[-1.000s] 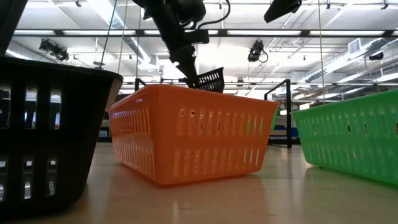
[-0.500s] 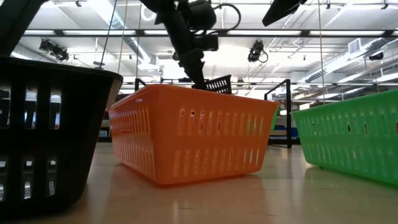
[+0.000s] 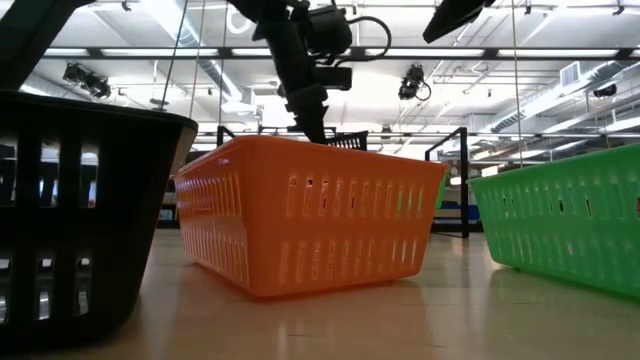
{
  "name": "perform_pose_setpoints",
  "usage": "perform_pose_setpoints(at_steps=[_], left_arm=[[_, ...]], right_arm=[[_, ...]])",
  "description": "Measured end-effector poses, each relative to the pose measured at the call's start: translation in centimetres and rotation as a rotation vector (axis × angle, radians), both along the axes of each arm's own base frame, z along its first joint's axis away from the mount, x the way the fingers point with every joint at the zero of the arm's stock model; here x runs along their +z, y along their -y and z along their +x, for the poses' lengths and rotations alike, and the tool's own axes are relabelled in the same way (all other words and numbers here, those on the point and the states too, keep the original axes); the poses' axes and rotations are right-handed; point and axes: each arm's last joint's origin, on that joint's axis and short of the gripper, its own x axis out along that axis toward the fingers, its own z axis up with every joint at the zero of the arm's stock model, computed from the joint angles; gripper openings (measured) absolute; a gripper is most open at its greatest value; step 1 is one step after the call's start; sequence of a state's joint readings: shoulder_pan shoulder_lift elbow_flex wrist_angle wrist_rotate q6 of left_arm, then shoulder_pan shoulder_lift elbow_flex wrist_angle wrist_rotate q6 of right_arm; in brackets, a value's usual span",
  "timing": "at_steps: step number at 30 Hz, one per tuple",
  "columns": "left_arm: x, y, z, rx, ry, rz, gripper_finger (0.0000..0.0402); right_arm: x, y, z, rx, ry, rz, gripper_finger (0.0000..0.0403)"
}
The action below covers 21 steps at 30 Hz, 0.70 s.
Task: Stack baskets on shelf by color
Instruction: Stack the top black bin on top of the other black bin on the shelf
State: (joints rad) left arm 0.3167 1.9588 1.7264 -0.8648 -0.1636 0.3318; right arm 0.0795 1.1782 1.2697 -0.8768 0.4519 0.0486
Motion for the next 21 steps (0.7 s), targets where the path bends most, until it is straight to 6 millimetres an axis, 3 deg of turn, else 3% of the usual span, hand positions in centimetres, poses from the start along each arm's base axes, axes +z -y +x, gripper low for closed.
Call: perform_pose_setpoints(at_steps=[11, 21], left_arm=[[-0.37, -0.02, 0.04, -0.001, -0.016, -0.005, 0.0021], [-0.35, 0.07, 0.06, 0.004, -0.013, -0.008, 0.0059]], right_arm=[[0.0, -0.01, 0.0, 0.0, 0.0, 0.0, 0.0114], [0.0, -0.01, 0.0, 0.0, 0.0, 0.0, 0.0114]])
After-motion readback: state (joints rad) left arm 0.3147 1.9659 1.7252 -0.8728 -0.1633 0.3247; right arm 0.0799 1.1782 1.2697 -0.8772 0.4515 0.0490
